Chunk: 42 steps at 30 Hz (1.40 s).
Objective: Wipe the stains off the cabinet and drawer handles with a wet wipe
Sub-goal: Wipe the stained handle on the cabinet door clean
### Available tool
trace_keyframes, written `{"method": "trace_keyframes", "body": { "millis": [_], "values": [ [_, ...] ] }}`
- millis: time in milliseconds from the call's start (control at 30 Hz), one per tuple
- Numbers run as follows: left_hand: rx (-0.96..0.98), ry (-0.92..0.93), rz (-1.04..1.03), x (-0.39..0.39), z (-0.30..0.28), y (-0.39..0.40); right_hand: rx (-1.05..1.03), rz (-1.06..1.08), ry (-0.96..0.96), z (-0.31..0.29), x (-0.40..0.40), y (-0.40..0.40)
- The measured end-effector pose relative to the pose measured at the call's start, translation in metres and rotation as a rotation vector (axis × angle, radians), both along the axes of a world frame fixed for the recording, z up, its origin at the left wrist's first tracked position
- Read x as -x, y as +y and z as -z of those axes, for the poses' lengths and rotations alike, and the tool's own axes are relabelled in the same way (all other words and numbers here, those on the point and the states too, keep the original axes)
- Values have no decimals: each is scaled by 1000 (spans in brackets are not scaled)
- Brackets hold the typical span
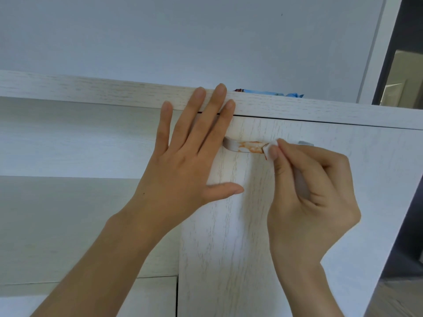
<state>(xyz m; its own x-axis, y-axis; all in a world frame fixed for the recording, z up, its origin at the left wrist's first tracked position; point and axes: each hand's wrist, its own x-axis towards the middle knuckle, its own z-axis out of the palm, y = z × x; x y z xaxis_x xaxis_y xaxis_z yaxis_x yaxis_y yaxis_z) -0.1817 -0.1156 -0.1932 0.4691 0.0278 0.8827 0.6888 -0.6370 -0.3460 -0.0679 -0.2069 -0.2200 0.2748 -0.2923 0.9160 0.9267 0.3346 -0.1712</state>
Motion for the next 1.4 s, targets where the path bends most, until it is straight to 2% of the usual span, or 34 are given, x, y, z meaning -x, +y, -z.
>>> {"method": "trace_keyframes", "body": {
  "millis": [333, 633, 867, 1167, 1400],
  "values": [
    [-29, -23, 15, -1, 0, 4, -1, 93, -65, -4, -1, 3],
    [-30, -28, 27, -3, 1, 5, 0, 84, -75, -3, 2, 5],
    [60, -8, 41, 3, -3, -2, 0, -8, 101, 6, 5, -5],
    [70, -10, 30, 6, -4, 2, 35, 134, -26, 0, 8, 3],
    [58, -19, 43, 5, -3, 5, 10, 133, -67, -1, 9, 7]
  ]
}}
